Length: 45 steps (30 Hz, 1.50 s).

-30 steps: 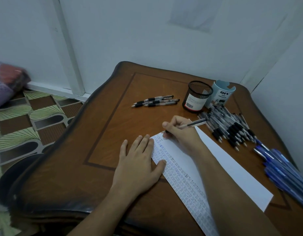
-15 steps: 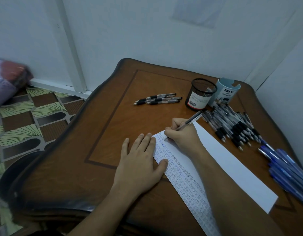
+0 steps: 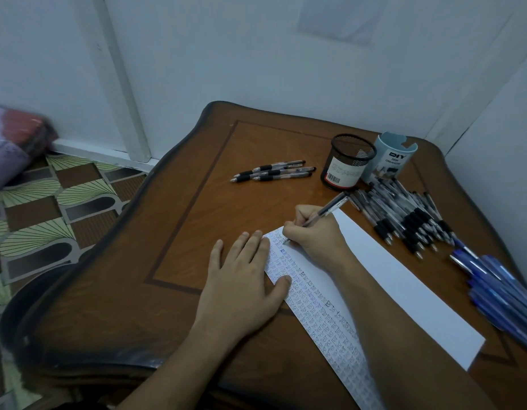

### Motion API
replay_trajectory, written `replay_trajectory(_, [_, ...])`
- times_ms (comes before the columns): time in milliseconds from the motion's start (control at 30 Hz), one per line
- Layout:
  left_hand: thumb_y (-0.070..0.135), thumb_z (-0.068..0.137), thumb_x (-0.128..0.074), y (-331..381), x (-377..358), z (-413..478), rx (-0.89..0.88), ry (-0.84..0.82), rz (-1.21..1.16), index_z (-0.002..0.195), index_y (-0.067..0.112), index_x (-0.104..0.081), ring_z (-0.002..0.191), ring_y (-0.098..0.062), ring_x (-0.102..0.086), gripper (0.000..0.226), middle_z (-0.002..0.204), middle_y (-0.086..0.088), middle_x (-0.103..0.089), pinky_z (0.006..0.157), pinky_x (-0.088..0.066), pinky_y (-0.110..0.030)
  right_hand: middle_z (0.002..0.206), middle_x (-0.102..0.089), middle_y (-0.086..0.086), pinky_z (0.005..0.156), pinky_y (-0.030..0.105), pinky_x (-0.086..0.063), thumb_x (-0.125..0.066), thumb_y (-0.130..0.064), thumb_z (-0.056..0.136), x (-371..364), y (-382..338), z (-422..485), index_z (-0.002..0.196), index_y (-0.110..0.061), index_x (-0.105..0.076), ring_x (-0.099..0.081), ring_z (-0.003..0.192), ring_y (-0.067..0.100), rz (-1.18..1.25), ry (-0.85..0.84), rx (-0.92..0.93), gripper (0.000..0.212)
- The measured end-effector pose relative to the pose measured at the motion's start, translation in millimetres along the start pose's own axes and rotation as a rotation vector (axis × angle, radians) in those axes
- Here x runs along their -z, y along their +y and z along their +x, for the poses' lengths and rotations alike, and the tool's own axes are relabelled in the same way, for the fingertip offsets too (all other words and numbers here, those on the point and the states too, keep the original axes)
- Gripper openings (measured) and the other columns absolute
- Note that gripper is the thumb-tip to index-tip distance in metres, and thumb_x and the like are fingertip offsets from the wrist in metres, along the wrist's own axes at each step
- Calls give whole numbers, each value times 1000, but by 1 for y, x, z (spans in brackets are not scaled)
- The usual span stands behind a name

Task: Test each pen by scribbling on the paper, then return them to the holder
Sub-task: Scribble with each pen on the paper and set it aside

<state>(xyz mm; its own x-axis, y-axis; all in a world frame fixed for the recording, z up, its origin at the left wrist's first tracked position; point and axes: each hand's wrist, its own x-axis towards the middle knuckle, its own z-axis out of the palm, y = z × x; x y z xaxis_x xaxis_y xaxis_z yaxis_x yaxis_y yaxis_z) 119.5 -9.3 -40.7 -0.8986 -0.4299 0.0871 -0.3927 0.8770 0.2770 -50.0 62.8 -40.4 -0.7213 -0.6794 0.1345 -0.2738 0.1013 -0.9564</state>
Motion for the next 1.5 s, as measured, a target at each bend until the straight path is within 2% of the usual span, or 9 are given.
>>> replay_trajectory(100, [70,80,-1,0,1,0,-1,2,10,155,28,-19,150,-7,-1,88,164,10,-10,120,5,-44,51,-27,-3,53,28,-31,-63,-9,71,1,-3,-1,51,-23,-32,-32,50,11,57,-1,-17,40])
replay_trajectory(300, [70,82,-6,0,0,0,1,6,-6,154,26,-24,150,-8,-6,87,163,9,-15,120,3,-45,53,-32,2,61,38,-34,-67,-17,72,0,-2,-1,52,-21,-34,-37,56,17,13,0,-10,38])
replay_trajectory(467, [70,80,-2,0,1,0,2,-6,21,155,28,-18,150,-6,0,87,164,11,-10,119,7,-43,52,-29,-2,53,25,-35,-66,-2,80,3,-3,-1,56,-13,-36,-38,47,4,19,31,20,40])
replay_trajectory(633, [69,81,-3,1,2,0,5,-6,14,155,28,-19,150,-7,-1,87,164,11,-10,119,6,-43,50,-29,-6,53,27,-33,-65,-6,78,2,-2,0,51,-22,-33,-35,47,5,22,33,23,44])
replay_trajectory(800, [70,80,-1,0,2,0,5,-7,13,155,27,-19,150,-7,-2,88,164,10,-10,120,6,-44,50,-29,-6,50,21,-37,-65,3,83,1,-2,-1,53,-17,-33,-37,45,1,26,35,13,48])
replay_trajectory(1000, [70,80,-1,0,2,0,4,-9,1,156,27,-18,150,-8,-2,88,164,9,-11,120,6,-44,50,-33,-3,60,37,-36,-67,-17,74,-2,-4,-2,50,-22,-34,-37,51,11,-18,19,13,41])
replay_trajectory(1233, [69,80,-3,1,2,1,6,-5,3,155,27,-20,150,-7,-3,88,164,10,-12,119,4,-44,54,-28,5,51,25,-35,-64,3,82,1,-4,0,54,-16,-34,-37,48,6,25,49,24,44])
replay_trajectory(1500, [69,81,-4,1,1,1,3,-1,2,155,26,-21,150,-8,-4,87,164,9,-13,119,4,-44,49,-30,-4,54,28,-34,-65,-2,81,-2,-3,-3,51,-21,-33,-41,44,3,1,45,19,48])
